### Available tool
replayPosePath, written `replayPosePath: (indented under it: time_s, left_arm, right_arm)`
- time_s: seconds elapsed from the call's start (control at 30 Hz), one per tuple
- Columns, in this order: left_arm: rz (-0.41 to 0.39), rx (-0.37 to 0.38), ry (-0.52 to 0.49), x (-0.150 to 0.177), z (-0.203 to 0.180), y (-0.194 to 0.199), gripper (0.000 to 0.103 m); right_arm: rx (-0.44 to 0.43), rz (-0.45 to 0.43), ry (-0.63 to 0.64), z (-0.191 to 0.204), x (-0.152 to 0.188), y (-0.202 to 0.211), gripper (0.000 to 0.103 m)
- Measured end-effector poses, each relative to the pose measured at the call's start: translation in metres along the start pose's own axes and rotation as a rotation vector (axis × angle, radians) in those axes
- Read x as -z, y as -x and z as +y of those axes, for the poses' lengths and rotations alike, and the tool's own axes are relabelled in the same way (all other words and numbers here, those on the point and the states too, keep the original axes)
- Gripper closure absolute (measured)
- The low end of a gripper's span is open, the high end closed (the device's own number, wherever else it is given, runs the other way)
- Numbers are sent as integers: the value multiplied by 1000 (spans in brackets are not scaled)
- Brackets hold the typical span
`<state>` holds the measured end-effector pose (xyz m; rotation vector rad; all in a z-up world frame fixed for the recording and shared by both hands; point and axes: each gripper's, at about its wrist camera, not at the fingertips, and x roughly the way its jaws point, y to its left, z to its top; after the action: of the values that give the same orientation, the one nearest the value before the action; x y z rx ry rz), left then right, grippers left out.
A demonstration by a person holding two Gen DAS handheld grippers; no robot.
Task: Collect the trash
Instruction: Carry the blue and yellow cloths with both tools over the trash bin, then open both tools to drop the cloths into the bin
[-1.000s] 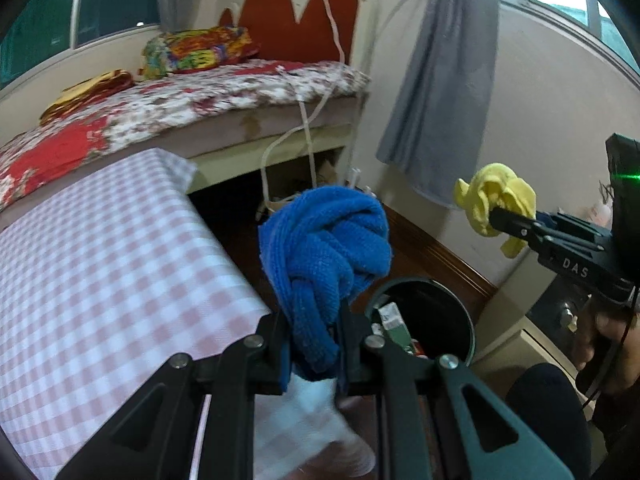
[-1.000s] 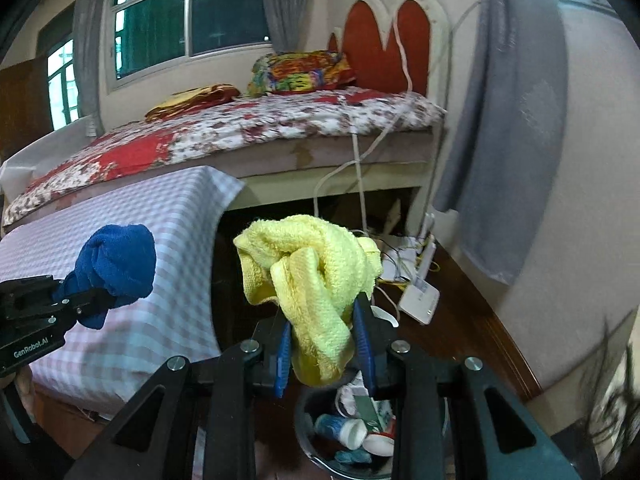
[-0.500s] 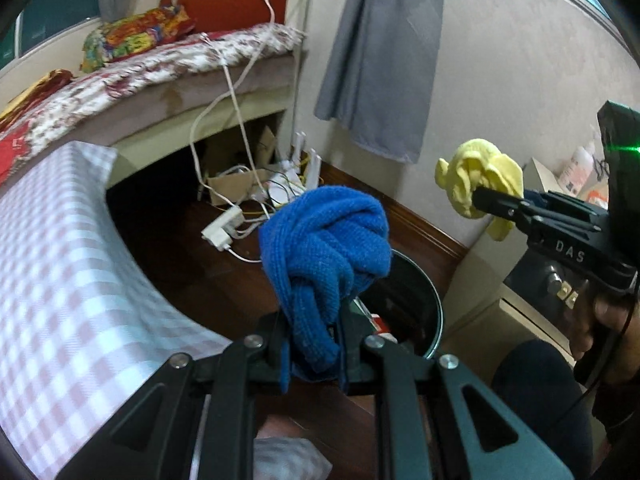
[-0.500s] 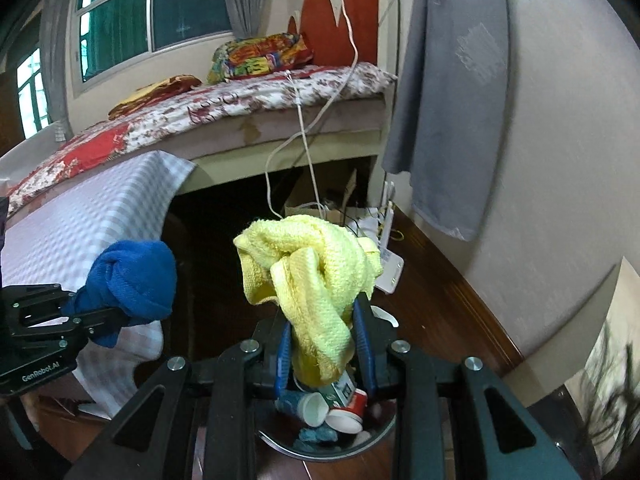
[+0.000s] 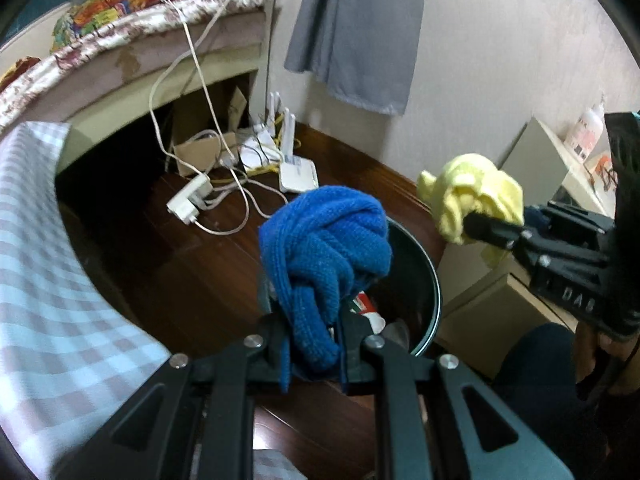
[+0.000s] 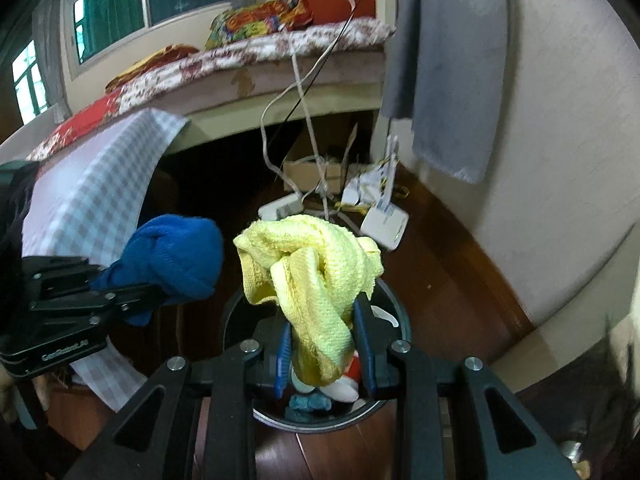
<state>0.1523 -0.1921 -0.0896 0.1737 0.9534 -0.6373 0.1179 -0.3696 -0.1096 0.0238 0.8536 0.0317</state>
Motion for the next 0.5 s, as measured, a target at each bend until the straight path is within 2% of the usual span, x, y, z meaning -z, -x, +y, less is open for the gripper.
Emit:
replayPosePath:
  time_s: [0.27, 0.5]
  left_arm:
    - [70, -10, -3, 10, -4, -36, 83]
    - [116, 12, -2, 15, -8, -55, 82]
  right_arm:
    - [-25, 93, 46, -2, 23, -43, 73]
    - [-64, 155, 89, 2, 34, -68, 72]
